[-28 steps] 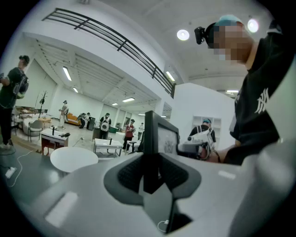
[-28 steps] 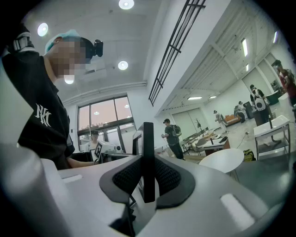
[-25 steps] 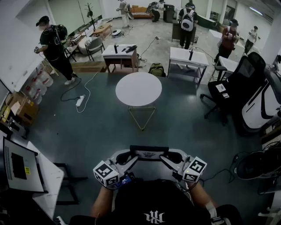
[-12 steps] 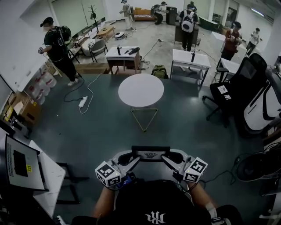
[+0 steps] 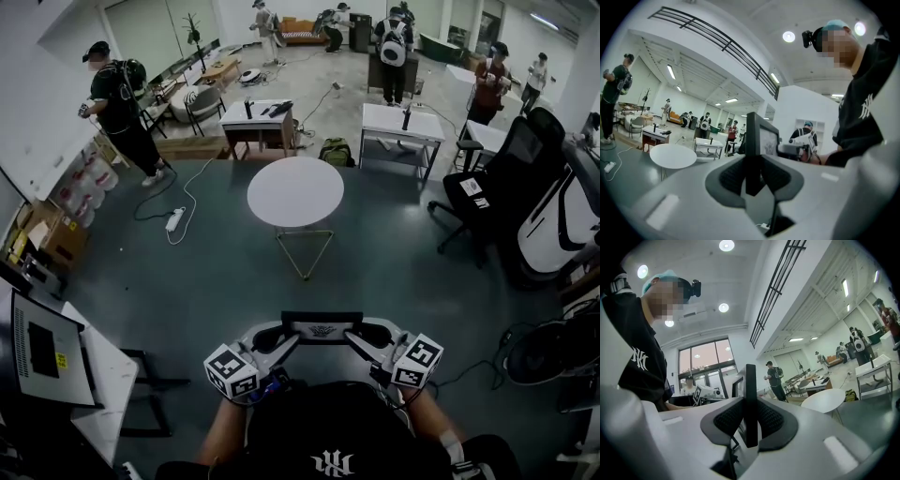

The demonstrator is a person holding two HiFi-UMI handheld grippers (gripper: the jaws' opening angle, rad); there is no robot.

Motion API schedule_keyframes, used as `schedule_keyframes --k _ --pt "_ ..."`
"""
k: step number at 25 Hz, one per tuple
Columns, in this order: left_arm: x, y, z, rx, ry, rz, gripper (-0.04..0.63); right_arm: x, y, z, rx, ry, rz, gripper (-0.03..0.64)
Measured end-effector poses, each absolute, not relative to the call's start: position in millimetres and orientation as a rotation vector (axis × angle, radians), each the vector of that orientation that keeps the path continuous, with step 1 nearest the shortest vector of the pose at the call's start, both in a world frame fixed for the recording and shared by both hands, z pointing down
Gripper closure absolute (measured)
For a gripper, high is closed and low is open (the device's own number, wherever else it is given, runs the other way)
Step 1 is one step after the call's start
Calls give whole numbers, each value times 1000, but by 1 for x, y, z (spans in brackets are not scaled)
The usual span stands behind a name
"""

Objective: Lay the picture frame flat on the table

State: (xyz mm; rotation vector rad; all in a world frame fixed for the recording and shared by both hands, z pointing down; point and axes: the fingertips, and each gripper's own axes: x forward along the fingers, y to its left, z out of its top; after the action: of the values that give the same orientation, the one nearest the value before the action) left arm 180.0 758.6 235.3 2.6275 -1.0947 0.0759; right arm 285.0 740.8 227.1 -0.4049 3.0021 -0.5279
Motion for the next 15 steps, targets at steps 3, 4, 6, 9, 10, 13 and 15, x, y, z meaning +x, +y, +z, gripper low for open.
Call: schedule_keyframes --k 3,4,6,9,10,13,15 --pt "187 758 232 2627 -1101 83 502 292 740 225 -399 3000 -527 535" --pt "190 757 231 2627 -1107 86 502 295 739 224 -396 2998 -524 535" --pt "194 757 229 2628 -1117 90 500 299 738 222 -386 2996 -517 535" --pt "199 757 229 2626 -1129 96 500 304 738 222 -370 2992 -513 535" --pt "201 758 229 2624 -1132 97 500 306 739 223 -366 2993 -512 535" --pt "210 761 229 2618 -1142 97 502 315 741 223 -353 2995 -511 535" --pt "216 764 230 2616 -1150 99 502 321 743 224 -342 2993 -511 535"
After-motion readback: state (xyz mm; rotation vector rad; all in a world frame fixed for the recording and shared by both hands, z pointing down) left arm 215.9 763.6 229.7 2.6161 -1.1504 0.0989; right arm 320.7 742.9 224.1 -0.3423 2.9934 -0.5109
